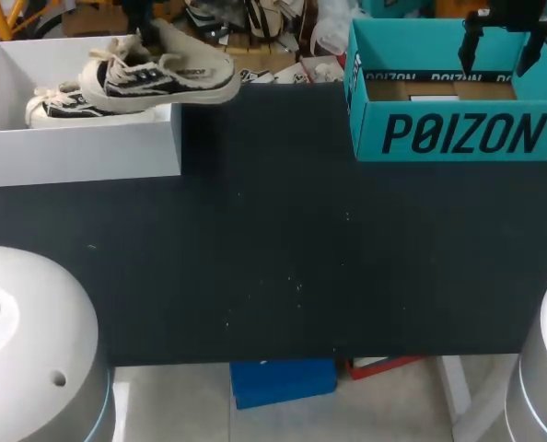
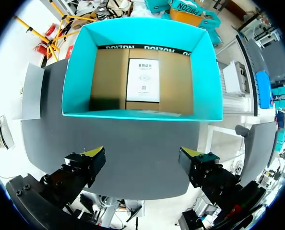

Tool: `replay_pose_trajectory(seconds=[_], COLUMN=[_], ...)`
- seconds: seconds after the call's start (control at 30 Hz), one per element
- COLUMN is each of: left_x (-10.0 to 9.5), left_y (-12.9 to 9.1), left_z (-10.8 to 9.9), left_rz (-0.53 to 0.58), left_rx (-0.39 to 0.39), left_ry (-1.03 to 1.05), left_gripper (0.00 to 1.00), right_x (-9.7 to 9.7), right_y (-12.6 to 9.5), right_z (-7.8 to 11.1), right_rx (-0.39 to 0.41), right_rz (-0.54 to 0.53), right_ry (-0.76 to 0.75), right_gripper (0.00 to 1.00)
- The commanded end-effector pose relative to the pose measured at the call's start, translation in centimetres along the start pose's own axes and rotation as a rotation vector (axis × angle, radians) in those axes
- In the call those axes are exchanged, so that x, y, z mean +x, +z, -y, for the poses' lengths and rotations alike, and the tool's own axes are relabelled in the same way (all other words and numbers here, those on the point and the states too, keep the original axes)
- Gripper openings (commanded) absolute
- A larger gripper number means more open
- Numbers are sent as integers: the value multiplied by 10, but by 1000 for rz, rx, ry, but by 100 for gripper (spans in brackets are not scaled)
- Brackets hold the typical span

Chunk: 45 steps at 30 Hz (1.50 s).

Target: Take the shoe out of the shoebox, open the shoe tongue, remove and reinsert the insole, then place the shoe into the shoebox

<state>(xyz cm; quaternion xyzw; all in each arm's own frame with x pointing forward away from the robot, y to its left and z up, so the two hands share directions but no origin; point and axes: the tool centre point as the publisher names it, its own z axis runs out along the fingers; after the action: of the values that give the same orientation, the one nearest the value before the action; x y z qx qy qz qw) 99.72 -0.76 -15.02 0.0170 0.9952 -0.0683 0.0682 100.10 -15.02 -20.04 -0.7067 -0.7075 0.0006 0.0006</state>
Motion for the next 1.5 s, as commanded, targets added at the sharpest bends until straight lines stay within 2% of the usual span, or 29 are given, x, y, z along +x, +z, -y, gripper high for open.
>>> replay_pose_trajectory(seconds=[0.03, 0.17, 0.3, 0.67, 0.93, 1.2, 1.5], left_x=[19, 33, 43, 68, 90, 117, 135], left_y=[18, 38, 59, 124, 166, 186, 204], left_z=[49, 82, 105, 137, 143, 139, 130], left_rz=[25, -5, -41, -157, -229, -249, -286], left_rx=[-23, -22, -24, -14, -24, -57, -87], left_ry=[-13, -15, -18, -33, -51, -71, -73], left_gripper=[0, 0, 0, 0, 0, 0, 0], right_x=[0, 0, 0, 0, 0, 0, 0], right_y=[0, 0, 0, 0, 0, 0, 0], right_z=[0, 0, 0, 0, 0, 0, 0], right_rx=[0, 0, 0, 0, 0, 0, 0], right_rz=[0, 0, 0, 0, 0, 0, 0], right_ry=[0, 0, 0, 0, 0, 0, 0], right_gripper=[100, 100, 100, 100, 100, 100, 100])
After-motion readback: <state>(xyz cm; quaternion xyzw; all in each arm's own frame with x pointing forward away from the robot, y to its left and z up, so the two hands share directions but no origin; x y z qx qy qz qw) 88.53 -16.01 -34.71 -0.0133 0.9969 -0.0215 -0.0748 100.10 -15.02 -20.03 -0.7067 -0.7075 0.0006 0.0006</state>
